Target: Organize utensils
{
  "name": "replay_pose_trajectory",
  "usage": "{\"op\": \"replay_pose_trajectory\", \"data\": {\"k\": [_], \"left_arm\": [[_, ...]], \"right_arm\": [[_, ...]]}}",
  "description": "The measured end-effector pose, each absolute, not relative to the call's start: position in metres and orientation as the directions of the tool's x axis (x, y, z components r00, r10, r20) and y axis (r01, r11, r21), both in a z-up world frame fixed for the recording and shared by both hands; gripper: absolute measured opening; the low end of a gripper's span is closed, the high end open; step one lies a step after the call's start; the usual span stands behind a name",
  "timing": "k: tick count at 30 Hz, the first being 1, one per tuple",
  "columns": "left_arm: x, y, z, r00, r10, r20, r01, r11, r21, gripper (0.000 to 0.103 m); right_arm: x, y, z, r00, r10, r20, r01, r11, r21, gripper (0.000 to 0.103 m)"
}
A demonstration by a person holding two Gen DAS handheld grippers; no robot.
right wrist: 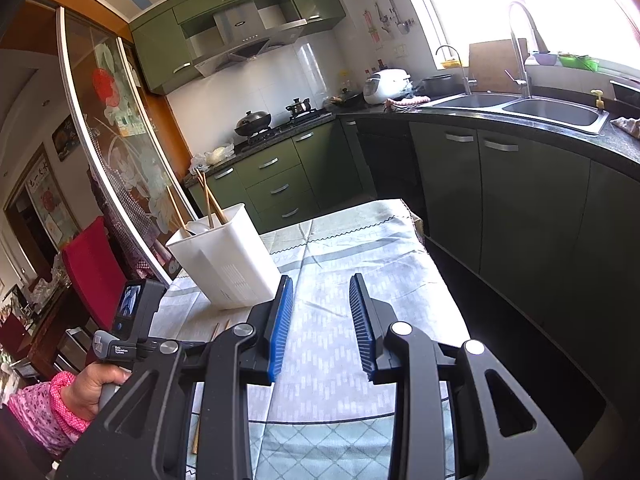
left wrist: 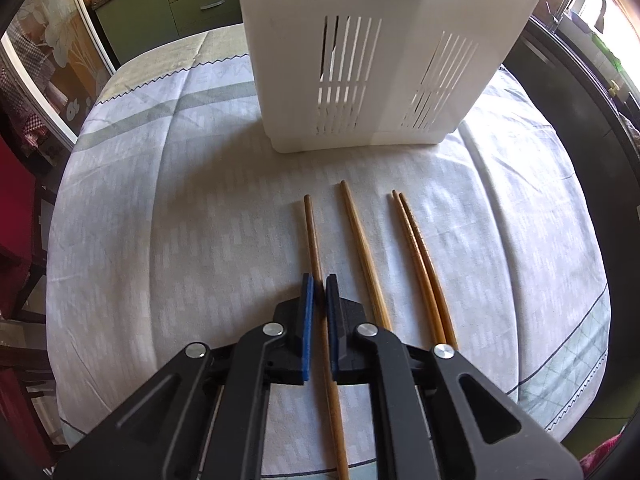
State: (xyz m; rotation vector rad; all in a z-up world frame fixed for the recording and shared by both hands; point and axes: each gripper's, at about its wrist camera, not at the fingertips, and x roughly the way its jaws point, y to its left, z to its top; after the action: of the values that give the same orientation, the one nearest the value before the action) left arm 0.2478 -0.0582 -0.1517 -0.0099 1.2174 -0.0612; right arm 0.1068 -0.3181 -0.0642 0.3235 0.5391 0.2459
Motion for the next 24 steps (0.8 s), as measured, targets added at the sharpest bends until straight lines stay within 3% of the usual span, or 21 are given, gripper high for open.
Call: {"op": "replay_pose_trajectory", "data": {"k": [4,9,17,24], "left_arm": [[0.246,-0.054,-0.149,0.356,-0.062,-0.932,0.033,0.998,-0.054,0.005],[0.230,-0.037,-0.119,0.470,-0.064,-0.881,0.013,0.998,-0.066,0.005],[0.164,-0.010,-0.044,0.725,-0.068,-0.685,0.007,0.996,-0.092,0.005],[0.103,-0.002,-0.014,0.841,-0.038,-0.539,0.008,0.998,-0.058,0.005]], "right_arm": [[0.115,-0.308,-0.064,0.807,0.338,-0.484,-0.169,0.918,0.359,0.030],[0.142,-0.274,-0.082,0.689,0.409,-0.598,-0.247,0.909,0.337,0.036],[0.204,-0.204,-0.145,0.442,0.455,-0.773,-0.324,0.885,0.335,0.035],[0.250,-0.151,-0.182,0.293,0.441,-0.848,-0.353,0.875,0.332,0.024]]}}
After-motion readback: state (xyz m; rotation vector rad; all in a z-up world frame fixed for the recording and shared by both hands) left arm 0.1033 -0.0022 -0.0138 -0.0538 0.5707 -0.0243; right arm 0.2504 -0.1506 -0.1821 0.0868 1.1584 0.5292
